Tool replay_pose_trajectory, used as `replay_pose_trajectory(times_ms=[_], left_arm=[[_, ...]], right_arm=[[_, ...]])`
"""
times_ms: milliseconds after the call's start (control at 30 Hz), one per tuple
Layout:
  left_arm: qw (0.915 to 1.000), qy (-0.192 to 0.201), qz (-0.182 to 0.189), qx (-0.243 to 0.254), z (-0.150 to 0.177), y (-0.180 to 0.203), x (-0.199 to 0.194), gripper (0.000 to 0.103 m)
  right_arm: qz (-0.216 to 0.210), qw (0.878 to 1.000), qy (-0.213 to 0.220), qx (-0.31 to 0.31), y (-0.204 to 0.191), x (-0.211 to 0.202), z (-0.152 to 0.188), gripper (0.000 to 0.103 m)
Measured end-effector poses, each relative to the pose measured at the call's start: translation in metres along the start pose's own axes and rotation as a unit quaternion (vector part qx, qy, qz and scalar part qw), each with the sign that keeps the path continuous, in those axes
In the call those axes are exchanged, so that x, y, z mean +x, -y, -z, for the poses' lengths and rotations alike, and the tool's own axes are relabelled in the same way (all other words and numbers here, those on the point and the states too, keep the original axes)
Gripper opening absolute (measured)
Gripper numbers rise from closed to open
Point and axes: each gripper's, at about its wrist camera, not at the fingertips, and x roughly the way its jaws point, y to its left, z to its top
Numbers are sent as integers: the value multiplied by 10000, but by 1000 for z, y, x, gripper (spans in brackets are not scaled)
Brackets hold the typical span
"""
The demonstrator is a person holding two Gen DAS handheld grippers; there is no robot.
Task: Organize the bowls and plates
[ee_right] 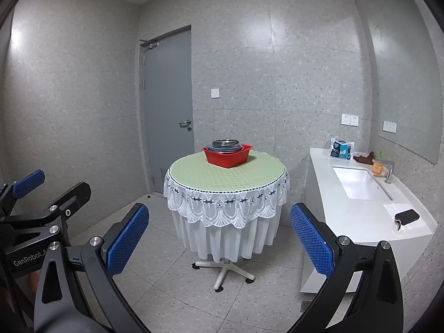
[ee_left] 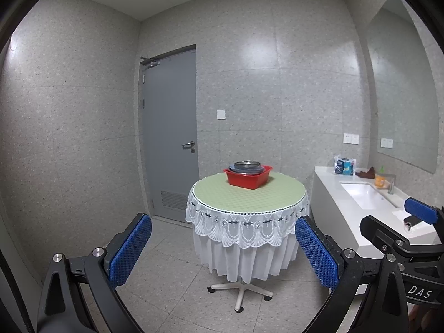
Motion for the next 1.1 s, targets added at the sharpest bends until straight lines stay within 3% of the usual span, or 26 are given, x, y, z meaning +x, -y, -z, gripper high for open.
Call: replay_pose_trajectory(times_ms=[1100], left_arm=[[10000,7,7,57,4,11,6,102]], right_arm=[[20,10000,-60,59,11,-1,-1,103]])
